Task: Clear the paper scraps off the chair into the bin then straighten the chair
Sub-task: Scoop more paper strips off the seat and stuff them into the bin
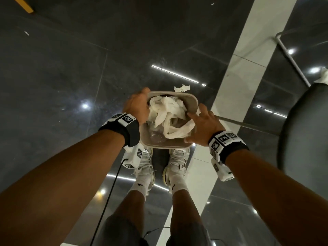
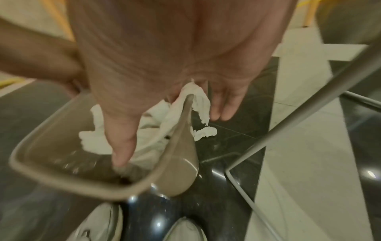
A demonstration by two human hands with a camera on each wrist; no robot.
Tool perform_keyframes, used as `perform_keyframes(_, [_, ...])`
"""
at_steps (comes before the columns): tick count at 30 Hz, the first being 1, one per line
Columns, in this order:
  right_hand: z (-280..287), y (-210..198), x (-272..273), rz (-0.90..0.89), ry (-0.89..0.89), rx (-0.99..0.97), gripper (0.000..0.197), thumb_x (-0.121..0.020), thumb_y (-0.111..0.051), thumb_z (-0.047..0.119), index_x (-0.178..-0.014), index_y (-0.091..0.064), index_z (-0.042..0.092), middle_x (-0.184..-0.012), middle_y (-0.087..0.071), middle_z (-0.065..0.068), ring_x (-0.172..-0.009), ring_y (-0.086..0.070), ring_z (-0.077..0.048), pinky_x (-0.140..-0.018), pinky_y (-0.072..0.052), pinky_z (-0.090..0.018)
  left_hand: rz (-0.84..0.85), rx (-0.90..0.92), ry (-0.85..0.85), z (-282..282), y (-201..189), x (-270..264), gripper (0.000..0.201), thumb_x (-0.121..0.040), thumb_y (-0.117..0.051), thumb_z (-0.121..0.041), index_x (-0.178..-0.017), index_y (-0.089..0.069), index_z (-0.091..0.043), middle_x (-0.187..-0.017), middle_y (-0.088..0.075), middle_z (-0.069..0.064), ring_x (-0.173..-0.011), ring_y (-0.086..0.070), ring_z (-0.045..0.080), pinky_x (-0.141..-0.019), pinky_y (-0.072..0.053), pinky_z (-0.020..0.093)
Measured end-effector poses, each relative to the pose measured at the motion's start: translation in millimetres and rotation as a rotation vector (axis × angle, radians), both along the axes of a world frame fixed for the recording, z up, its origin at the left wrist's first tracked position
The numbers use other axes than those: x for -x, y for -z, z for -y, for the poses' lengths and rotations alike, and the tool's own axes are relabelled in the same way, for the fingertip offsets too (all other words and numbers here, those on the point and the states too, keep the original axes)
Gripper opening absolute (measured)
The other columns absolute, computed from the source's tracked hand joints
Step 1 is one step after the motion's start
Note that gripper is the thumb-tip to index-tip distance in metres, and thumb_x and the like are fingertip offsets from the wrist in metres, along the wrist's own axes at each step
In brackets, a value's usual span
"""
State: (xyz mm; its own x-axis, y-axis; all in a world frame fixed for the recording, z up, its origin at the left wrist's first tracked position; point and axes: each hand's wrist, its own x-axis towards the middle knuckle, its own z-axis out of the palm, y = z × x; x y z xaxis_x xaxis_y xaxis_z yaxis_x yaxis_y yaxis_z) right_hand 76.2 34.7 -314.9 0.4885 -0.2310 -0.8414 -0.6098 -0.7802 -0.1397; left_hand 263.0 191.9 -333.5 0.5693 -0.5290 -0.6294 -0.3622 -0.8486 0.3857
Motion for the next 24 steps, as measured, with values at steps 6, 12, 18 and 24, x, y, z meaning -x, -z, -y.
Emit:
perform_keyframes(6, [-9.8,-13.5,-1.0,0.115,-0.095,0.122,0.020,-0.099,-0.050,0.025,-0.114,-0.063,0.022,-0.108,-0.065,-0.007,-0.096,-0.069,-0.031,-0.082,-0.060,-0.043,-0.038,0.026,-0.128,-5.6,1.3,-5.8,0.028,-0.093,-0.060,-0.017,-0.121,-0.053,-0.016,-0.111,-0.071,0.014,-0.101,-0.069,0.038,-0.085,-0.059,0.051])
perform_keyframes(12, [-44.5,-10.2,-45.3,0.301,0.141,-0.167,0.038,-0.098,-0.050,0.026,-0.136,-0.052,0.021,-0.124,-0.067,-0.007,-0.111,-0.066,-0.027,-0.094,-0.054,-0.043,-0.076,0.096,-0.278,-12.8,-2.9,-12.1,0.025,-0.091,-0.056,-0.011,-0.115,-0.058,-0.016,-0.107,-0.071,0.016,-0.101,-0.068,0.040,-0.089,-0.057,0.050])
perform_keyframes(18, [-28.8,-3.2,-92.5,0.513,0.292,-0.123,0.054,-0.094,-0.047,0.038,-0.145,-0.032,0.024,-0.111,-0.070,-0.001,-0.096,-0.069,-0.026,-0.094,-0.052,-0.041,0.004,0.121,-0.487,-20.9,0.9,-29.5,0.037,-0.090,-0.045,-0.005,-0.125,-0.055,-0.010,-0.112,-0.069,0.020,-0.104,-0.065,0.039,-0.087,-0.054,0.042])
perform_keyframes(24, [71.4,59.1,-87.9,0.619,0.783,0.139,0.028,-0.099,-0.047,0.021,-0.124,-0.058,0.017,-0.113,-0.070,-0.011,-0.104,-0.067,-0.030,-0.080,-0.047,-0.028,0.096,0.271,-0.704,-17.6,27.0,-64.6,0.036,-0.091,-0.045,-0.004,-0.126,-0.055,-0.008,-0.117,-0.066,0.016,-0.107,-0.064,0.030,-0.082,-0.049,0.030])
